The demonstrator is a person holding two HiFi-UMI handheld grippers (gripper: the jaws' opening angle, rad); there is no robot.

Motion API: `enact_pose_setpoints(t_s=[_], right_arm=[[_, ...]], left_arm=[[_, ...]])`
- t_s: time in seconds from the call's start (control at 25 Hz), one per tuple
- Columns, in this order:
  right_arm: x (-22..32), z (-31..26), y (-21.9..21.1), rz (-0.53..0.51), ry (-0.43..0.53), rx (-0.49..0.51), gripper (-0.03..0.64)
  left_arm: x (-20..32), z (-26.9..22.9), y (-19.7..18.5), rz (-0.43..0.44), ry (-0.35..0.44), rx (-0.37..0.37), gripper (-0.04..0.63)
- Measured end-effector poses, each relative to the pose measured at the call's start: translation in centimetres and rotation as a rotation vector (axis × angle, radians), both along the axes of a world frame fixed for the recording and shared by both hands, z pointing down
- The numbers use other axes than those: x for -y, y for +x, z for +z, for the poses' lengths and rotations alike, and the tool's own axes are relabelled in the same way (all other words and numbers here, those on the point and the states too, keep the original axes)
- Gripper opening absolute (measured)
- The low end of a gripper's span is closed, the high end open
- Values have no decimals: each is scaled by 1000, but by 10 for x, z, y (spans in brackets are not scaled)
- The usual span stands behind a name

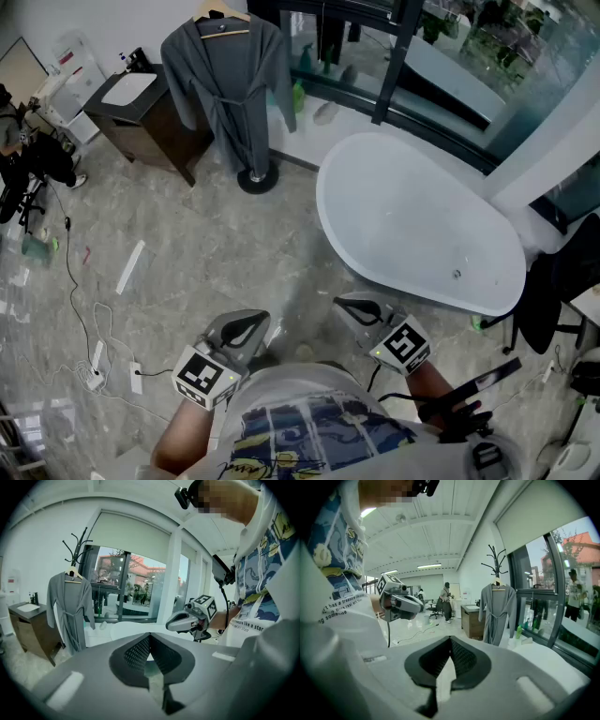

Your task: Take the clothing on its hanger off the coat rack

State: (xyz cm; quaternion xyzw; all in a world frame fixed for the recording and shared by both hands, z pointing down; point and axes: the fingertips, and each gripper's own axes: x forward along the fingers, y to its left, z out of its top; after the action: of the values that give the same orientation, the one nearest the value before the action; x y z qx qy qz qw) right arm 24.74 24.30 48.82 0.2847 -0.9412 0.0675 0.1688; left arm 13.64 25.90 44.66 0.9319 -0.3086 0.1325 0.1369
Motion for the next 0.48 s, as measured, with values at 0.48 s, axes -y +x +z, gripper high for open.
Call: enact_pose_setpoints(t_s=[0.48], right_arm=[[-4,-2,-1,-15,-4,16,2]], left_arm=[[3,-2,1,-12,17,4,2]])
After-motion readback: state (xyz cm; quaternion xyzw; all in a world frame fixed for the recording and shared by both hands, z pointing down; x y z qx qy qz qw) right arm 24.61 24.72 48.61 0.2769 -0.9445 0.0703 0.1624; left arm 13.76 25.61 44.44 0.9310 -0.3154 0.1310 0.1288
